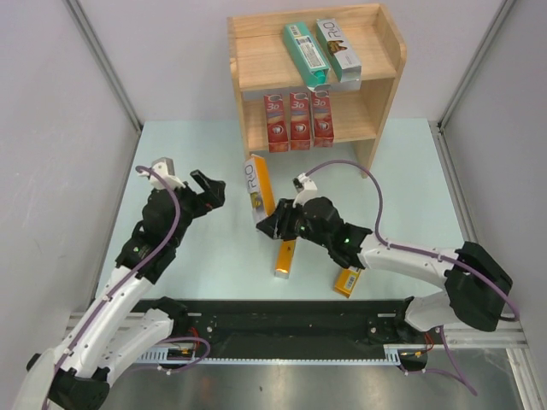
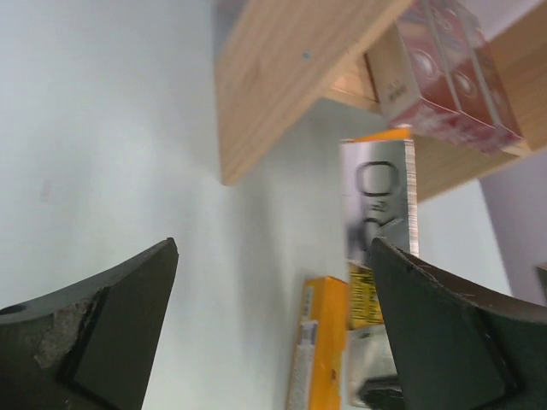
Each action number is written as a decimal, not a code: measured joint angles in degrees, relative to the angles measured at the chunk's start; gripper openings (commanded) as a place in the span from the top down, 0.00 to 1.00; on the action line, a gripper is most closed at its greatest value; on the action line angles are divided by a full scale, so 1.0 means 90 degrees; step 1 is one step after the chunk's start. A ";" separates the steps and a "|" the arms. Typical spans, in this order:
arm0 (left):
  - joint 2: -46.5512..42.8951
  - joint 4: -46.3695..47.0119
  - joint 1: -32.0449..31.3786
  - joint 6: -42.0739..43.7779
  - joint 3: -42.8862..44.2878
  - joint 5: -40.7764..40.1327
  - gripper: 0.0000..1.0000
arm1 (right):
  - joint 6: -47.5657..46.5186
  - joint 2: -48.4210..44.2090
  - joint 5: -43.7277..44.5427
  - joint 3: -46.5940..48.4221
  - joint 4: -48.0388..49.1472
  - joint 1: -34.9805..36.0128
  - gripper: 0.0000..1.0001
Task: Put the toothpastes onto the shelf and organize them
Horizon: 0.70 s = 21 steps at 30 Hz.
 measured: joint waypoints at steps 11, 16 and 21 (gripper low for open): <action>0.0391 -0.0658 0.0000 0.0282 0.0136 -0.0850 0.00 | -0.0505 -0.1236 -0.0265 0.0019 -0.0498 -0.0454 0.72; 0.0556 -0.0641 0.0000 0.0284 0.0092 -0.0772 0.00 | -0.0777 -0.1426 -0.0384 0.0423 -0.0712 -0.0622 0.72; 0.0673 -0.0593 0.0000 0.0284 0.0041 -0.0648 0.00 | -0.1042 -0.1355 -0.0471 0.1246 -0.0872 -0.0709 0.71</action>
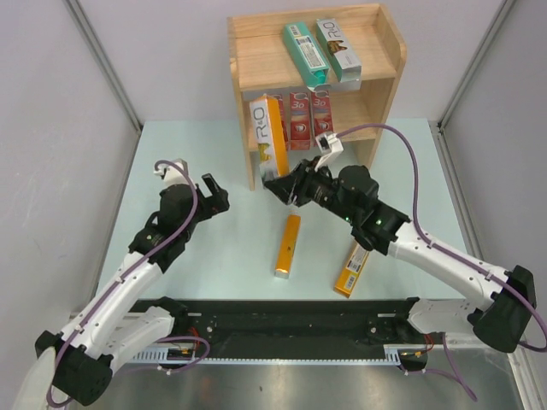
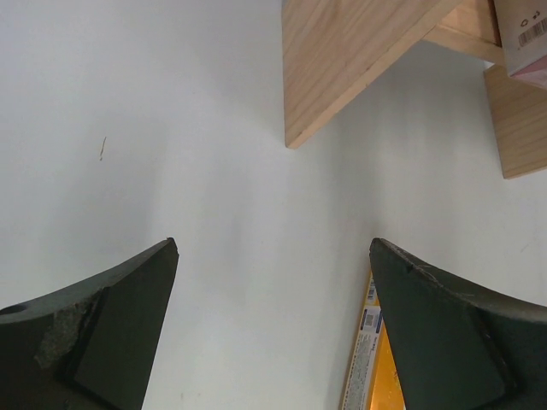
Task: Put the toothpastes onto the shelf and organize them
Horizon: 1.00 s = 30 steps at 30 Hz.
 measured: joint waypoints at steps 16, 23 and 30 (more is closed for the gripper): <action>0.0202 0.0192 0.0000 0.0049 -0.0296 0.0311 0.00 | -0.0260 0.1987 -0.1100 0.3407 -0.0420 -0.1088 0.70; 0.0211 0.0289 0.0000 0.0046 -0.0437 0.0403 0.00 | 0.0126 0.3126 -0.1841 0.4789 -0.0644 -0.1593 0.70; 0.0216 0.0313 0.0000 0.0046 -0.0583 0.0522 0.00 | 0.0780 0.3609 -0.2373 0.5124 -0.0685 -0.2120 0.69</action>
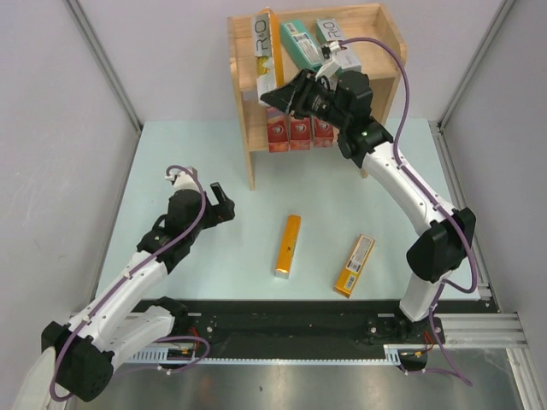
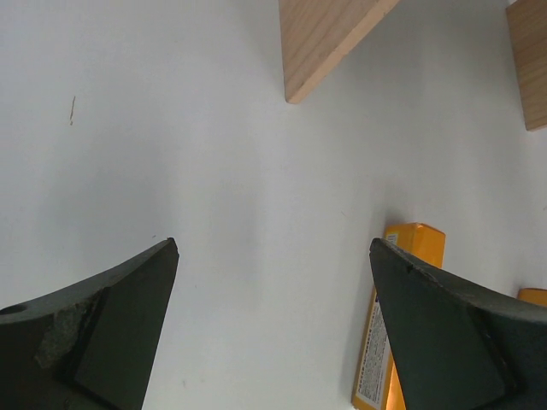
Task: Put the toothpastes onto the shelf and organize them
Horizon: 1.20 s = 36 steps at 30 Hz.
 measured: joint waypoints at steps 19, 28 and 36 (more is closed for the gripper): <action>0.0061 0.0192 0.0000 -0.0007 -0.0097 0.0180 0.00 | 0.1180 0.0619 -0.0809 0.0857 0.0340 -0.0289 0.34; 0.0041 0.0211 0.0000 -0.0007 -0.0182 0.0182 0.01 | 0.1229 0.0619 -0.0818 0.0913 0.0376 -0.0304 0.19; -0.0015 0.0211 0.0000 -0.0010 -0.0202 0.0182 0.00 | 0.1175 0.0449 -0.0695 0.0546 0.0413 -0.0325 0.12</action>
